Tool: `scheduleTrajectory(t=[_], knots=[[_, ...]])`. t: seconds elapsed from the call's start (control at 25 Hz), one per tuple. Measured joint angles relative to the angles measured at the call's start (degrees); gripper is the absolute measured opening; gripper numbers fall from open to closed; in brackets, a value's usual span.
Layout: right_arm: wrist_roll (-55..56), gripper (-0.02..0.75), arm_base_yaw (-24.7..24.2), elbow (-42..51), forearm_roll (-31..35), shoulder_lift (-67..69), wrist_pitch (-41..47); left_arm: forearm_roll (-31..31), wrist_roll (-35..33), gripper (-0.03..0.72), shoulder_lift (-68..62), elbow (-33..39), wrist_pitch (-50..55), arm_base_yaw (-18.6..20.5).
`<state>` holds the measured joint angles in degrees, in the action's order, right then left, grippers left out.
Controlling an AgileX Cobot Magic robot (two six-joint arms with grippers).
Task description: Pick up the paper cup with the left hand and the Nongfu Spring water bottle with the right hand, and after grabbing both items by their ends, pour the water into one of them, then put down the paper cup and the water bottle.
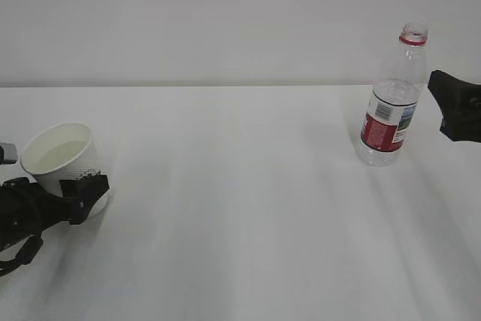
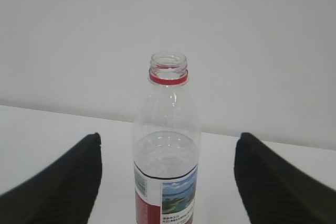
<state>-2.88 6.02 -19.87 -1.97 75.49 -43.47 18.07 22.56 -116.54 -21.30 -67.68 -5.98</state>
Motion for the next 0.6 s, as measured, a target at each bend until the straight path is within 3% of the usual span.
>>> scheduleTrajectory(t=[0.24,0.6], knots=[[0.0,0.589,0.0,0.0,0.0,0.0,0.0,-2.18,-1.25,0.69,0.0,0.0,0.0,0.0],[0.0,0.589,0.0,0.0,0.0,0.0,0.0,-5.23,-14.78,0.689,0.0,-0.35,1.17,0.0]])
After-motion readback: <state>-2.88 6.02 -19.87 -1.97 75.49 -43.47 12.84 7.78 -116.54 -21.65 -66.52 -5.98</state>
